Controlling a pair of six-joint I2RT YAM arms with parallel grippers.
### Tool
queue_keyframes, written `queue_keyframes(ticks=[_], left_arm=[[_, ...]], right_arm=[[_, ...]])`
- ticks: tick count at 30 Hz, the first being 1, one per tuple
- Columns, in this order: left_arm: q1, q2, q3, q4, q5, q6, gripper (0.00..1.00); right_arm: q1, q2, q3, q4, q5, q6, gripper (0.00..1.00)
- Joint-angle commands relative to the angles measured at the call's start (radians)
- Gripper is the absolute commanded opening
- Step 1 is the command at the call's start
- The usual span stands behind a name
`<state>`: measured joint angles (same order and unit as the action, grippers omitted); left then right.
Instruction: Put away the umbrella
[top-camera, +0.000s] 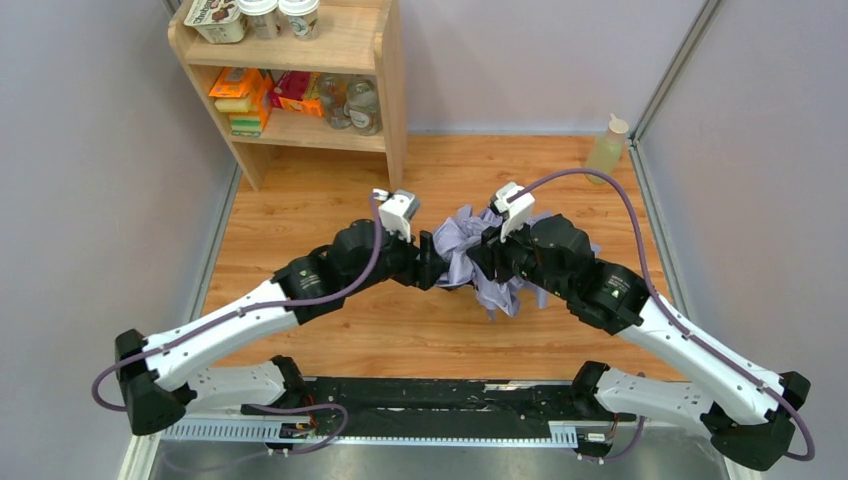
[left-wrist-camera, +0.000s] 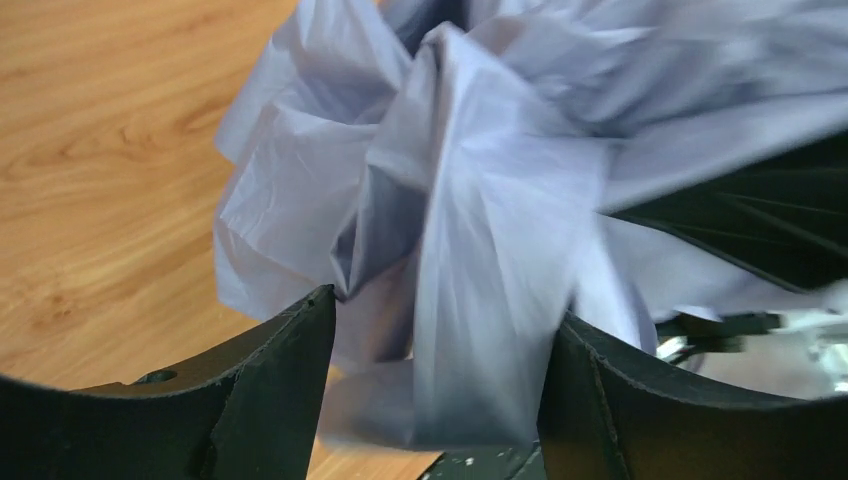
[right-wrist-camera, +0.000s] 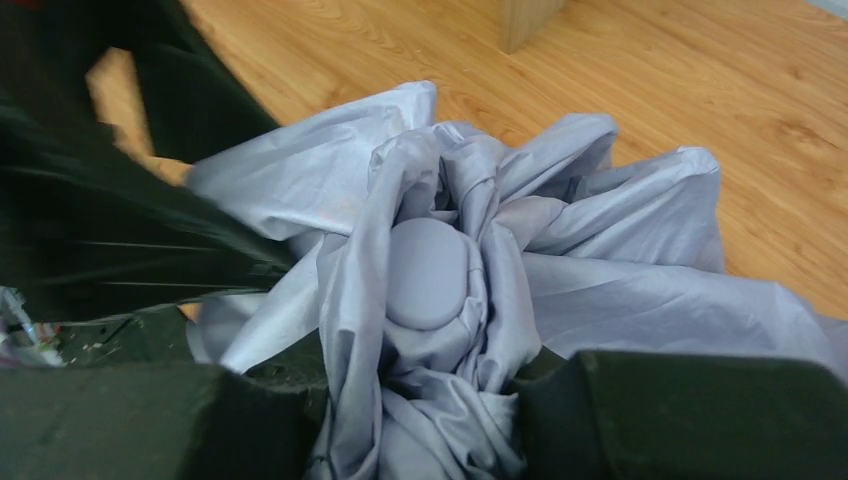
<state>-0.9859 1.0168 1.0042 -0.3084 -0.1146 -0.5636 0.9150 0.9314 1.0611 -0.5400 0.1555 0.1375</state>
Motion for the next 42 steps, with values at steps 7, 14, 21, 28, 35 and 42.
queue_keyframes(ticks=[7, 14, 21, 28, 35, 42], left_arm=[[0.023, 0.057, -0.117, 0.172, 0.286, 0.131, 0.07], [0.036, -0.141, -0.305, 0.189, 0.288, 0.350, 0.00], [0.050, -0.051, -0.138, -0.021, -0.101, 0.190, 0.58], [0.050, -0.084, -0.094, -0.183, -0.394, 0.041, 0.74], [0.052, -0.381, -0.252, -0.101, -0.407, -0.010, 0.73], [0.050, -0.558, -0.417, -0.136, -0.358, -0.162, 0.70]], right_arm=[[-0.025, -0.094, 0.092, -0.075, -0.270, -0.058, 0.00], [-0.050, -0.117, 0.134, -0.198, -0.456, -0.125, 0.00], [-0.048, -0.008, 0.229, -0.261, -0.187, -0.174, 0.00], [-0.050, 0.234, 0.459, -0.290, 0.474, -0.418, 0.00], [-0.031, 0.424, 0.329, 0.191, 0.799, -0.852, 0.00], [0.099, 0.702, 0.145, 0.158, 0.742, -0.692, 0.00]])
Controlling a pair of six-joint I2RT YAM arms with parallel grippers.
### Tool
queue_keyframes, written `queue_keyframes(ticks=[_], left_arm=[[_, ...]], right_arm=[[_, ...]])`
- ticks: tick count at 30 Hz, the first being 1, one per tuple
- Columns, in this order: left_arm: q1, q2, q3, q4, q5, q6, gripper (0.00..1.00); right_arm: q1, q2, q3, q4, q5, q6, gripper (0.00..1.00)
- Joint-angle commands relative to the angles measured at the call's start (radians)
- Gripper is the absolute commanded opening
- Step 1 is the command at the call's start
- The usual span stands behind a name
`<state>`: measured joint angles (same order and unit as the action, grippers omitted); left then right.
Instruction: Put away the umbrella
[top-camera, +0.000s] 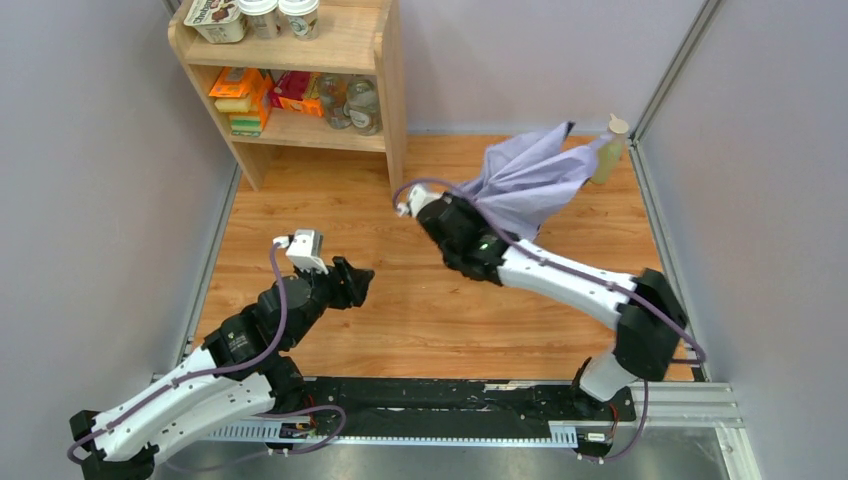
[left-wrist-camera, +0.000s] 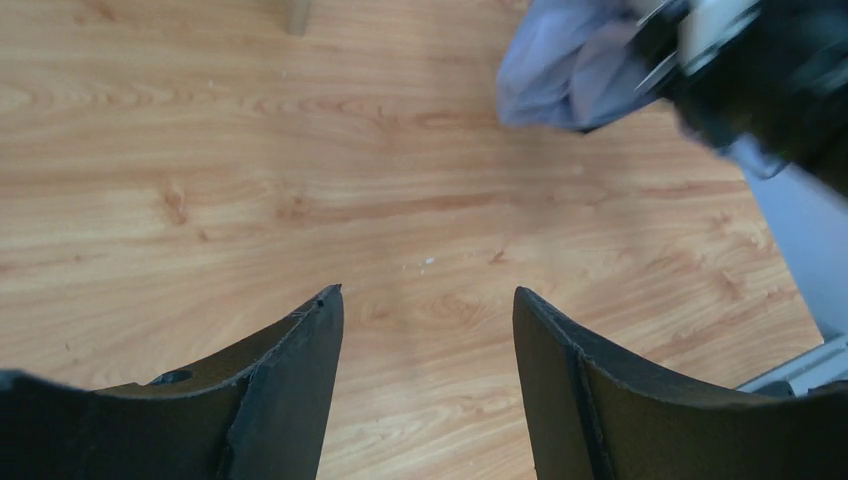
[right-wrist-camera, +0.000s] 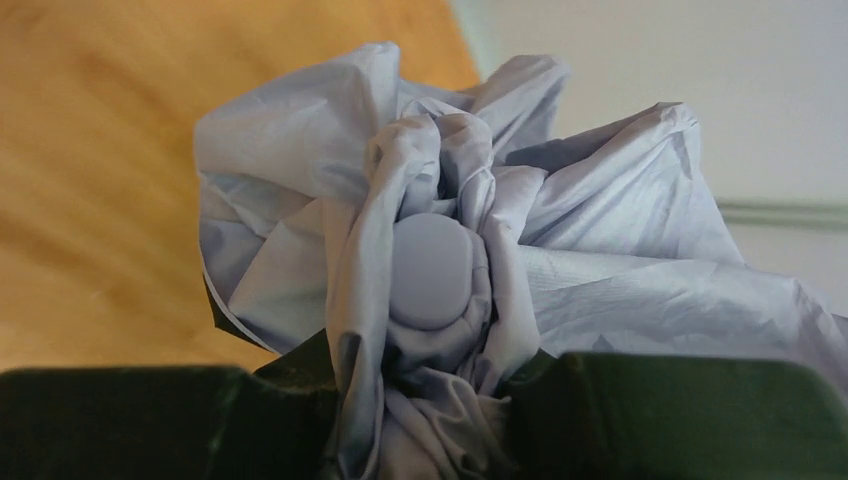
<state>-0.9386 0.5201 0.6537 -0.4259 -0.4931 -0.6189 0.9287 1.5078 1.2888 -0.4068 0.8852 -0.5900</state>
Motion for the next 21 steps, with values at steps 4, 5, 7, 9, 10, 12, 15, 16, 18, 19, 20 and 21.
queue_keyframes(ticks=[4, 5, 7, 9, 10, 12, 15, 16, 18, 19, 20, 21], left_arm=[[0.003, -0.126, -0.146, -0.024, 0.047, -0.191, 0.65], [0.004, -0.134, -0.169, -0.022, 0.060, -0.212, 0.64], [0.003, -0.149, -0.196, -0.024, 0.082, -0.251, 0.62], [0.003, -0.160, -0.218, -0.017, 0.103, -0.278, 0.60], [0.003, -0.163, -0.227, -0.017, 0.106, -0.291, 0.59], [0.003, -0.167, -0.247, -0.010, 0.111, -0.338, 0.57], [0.004, -0.161, -0.276, -0.013, 0.107, -0.412, 0.55], [0.004, -0.157, -0.284, -0.025, 0.097, -0.464, 0.55], [0.003, -0.143, -0.296, -0.049, 0.084, -0.552, 0.54], [0.004, -0.135, -0.304, -0.053, 0.082, -0.592, 0.54], [0.004, -0.121, -0.322, -0.048, 0.082, -0.661, 0.54], [0.003, -0.112, -0.331, -0.025, 0.085, -0.692, 0.55]], right_arm=[[0.189, 0.297, -0.101, -0.101, -0.162, 0.208, 0.00], [0.200, 0.311, -0.105, -0.121, -0.239, 0.232, 0.00], [0.217, 0.342, -0.111, -0.159, -0.421, 0.274, 0.00], [0.211, 0.359, -0.120, -0.181, -0.631, 0.289, 0.00], [0.205, 0.374, -0.117, -0.205, -0.763, 0.285, 0.00], [0.196, 0.428, -0.085, -0.269, -0.938, 0.289, 0.00], [0.157, 0.495, -0.071, -0.296, -1.165, 0.297, 0.00], [0.145, 0.512, -0.077, -0.287, -1.228, 0.297, 0.00], [0.124, 0.523, -0.109, -0.229, -1.319, 0.318, 0.00], [0.111, 0.526, -0.126, -0.196, -1.354, 0.329, 0.00], [0.102, 0.529, -0.144, -0.152, -1.385, 0.340, 0.00], [0.093, 0.531, -0.161, -0.123, -1.407, 0.343, 0.00]])
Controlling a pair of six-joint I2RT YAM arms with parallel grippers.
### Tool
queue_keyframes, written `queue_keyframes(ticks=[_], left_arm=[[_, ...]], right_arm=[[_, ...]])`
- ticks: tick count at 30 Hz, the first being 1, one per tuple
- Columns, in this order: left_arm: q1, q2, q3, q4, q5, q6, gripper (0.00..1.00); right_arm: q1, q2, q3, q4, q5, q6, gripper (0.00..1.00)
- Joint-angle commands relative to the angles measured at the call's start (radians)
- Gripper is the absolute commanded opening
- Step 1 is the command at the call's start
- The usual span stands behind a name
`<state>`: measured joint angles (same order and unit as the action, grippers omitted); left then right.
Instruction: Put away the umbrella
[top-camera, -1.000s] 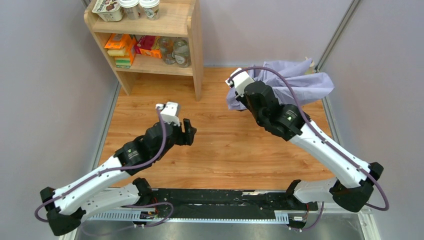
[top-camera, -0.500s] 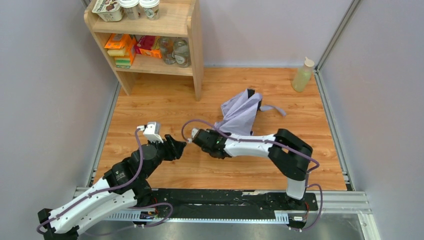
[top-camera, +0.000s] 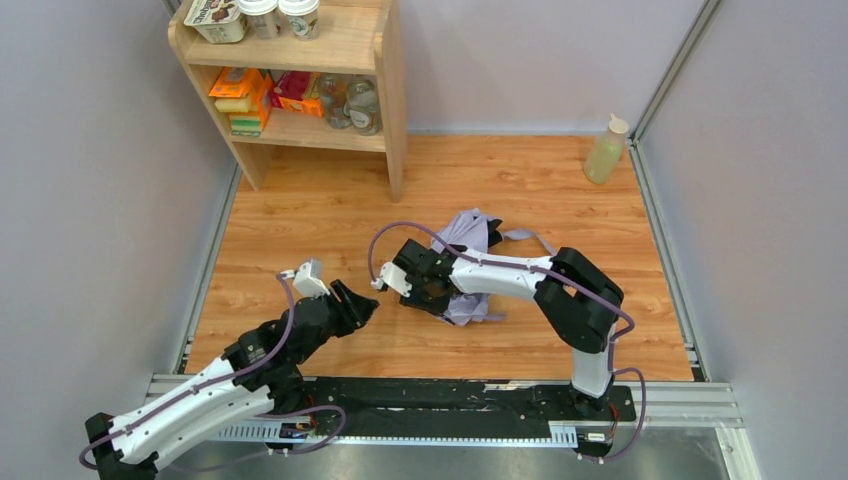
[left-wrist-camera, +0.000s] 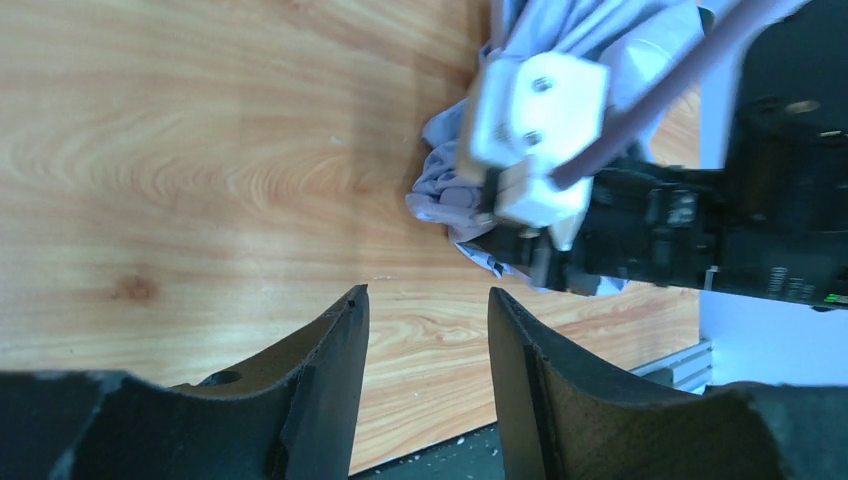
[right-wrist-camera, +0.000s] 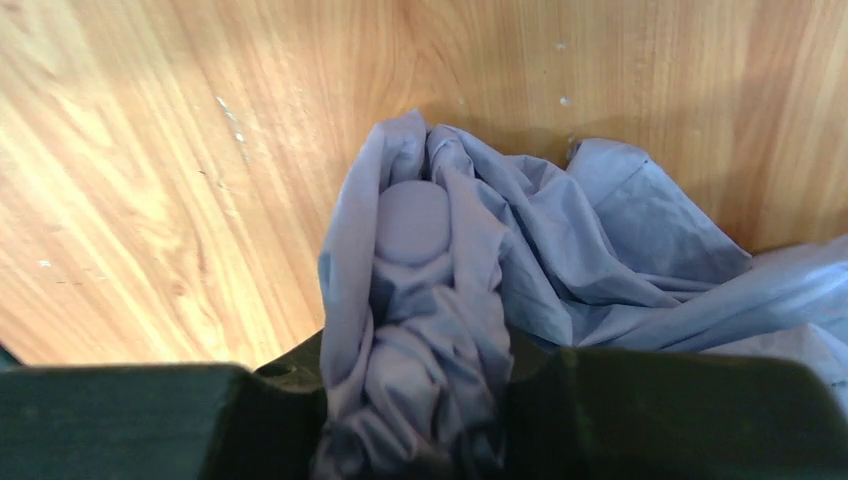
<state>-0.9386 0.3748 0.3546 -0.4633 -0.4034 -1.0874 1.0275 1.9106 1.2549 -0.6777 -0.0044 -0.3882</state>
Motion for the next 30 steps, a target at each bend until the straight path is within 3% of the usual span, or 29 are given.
queue_keyframes(ticks=[1, 5, 8, 10, 15, 20, 26, 30], left_arm=[[0.004, 0.053, -0.067, 0.044, 0.006, -0.288, 0.59], [0.003, 0.153, -0.172, 0.302, 0.043, -0.437, 0.72], [0.003, 0.272, -0.206, 0.524, 0.038, -0.491, 0.76], [0.003, 0.338, -0.201, 0.575, 0.034, -0.511, 0.76], [0.003, 0.400, -0.226, 0.626, 0.025, -0.653, 0.77], [0.004, 0.307, -0.214, 0.487, -0.020, -0.733, 0.77], [0.004, 0.172, -0.217, 0.405, -0.060, -0.747, 0.77], [0.004, 0.180, -0.207, 0.420, -0.081, -0.733, 0.78]], right_arm=[[-0.015, 0.133, -0.144, 0.170, -0.528, 0.147, 0.00], [-0.047, 0.146, -0.190, 0.236, -0.588, 0.144, 0.00], [-0.056, 0.159, -0.204, 0.260, -0.612, 0.144, 0.00], [-0.056, 0.171, -0.195, 0.251, -0.615, 0.143, 0.00], [-0.056, 0.159, -0.198, 0.259, -0.605, 0.146, 0.00], [-0.058, 0.140, -0.199, 0.264, -0.563, 0.150, 0.00], [-0.061, 0.128, -0.192, 0.259, -0.534, 0.153, 0.00], [-0.064, 0.119, -0.187, 0.256, -0.537, 0.152, 0.00]])
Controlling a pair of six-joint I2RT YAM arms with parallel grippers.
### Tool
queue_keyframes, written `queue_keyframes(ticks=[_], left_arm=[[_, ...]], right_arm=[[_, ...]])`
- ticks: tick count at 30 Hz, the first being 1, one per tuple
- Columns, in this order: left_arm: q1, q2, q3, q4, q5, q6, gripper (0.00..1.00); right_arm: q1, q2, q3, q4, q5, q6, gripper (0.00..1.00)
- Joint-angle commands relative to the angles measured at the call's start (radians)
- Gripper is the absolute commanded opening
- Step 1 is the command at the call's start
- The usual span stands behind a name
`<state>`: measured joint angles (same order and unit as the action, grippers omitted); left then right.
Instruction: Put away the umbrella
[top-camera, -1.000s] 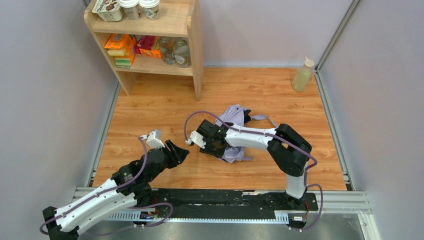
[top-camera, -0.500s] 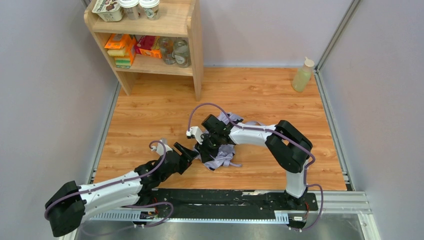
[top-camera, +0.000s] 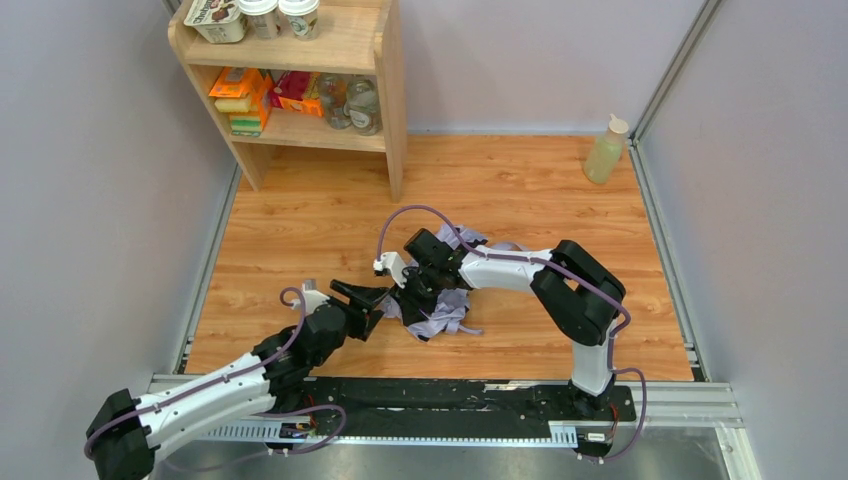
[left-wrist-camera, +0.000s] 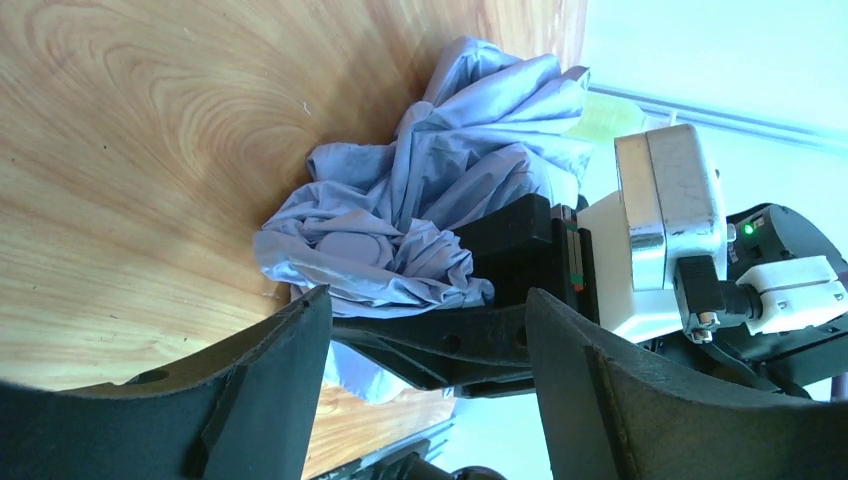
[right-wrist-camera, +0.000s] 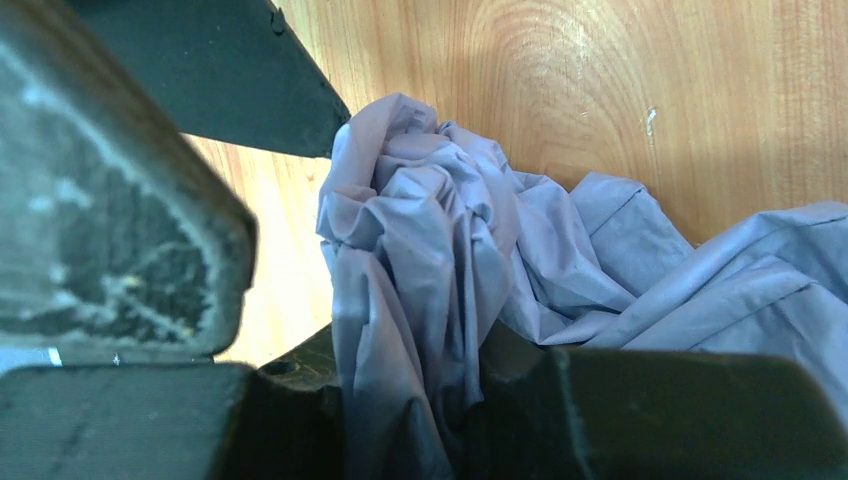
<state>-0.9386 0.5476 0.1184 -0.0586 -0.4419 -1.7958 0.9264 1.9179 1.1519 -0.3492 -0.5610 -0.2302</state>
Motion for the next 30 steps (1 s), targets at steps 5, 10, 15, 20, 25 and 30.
queue_keyframes(ticks=[5, 10, 15, 20, 25, 30], left_arm=[[0.004, 0.135, 0.046, 0.109, -0.004, -0.018, 0.79], [0.004, 0.343, 0.007, 0.394, -0.021, 0.082, 0.79], [0.003, 0.601, -0.042, 0.600, -0.021, 0.070, 0.76], [0.003, 0.764, -0.063, 0.646, -0.012, 0.068, 0.65], [0.004, 0.775, -0.055, 0.528, -0.017, 0.079, 0.22], [0.003, 0.684, -0.054, 0.348, -0.024, 0.072, 0.00]], right_arm=[[0.035, 0.099, -0.084, -0.073, 0.018, -0.008, 0.00], [0.034, 0.095, -0.077, -0.080, 0.004, -0.012, 0.00], [0.038, 0.092, -0.054, -0.105, -0.022, -0.029, 0.00], [0.041, 0.084, -0.032, -0.129, -0.039, -0.054, 0.00], [0.060, 0.087, -0.026, -0.122, 0.016, -0.038, 0.00], [0.060, -0.005, -0.040, -0.070, 0.168, 0.087, 0.33]])
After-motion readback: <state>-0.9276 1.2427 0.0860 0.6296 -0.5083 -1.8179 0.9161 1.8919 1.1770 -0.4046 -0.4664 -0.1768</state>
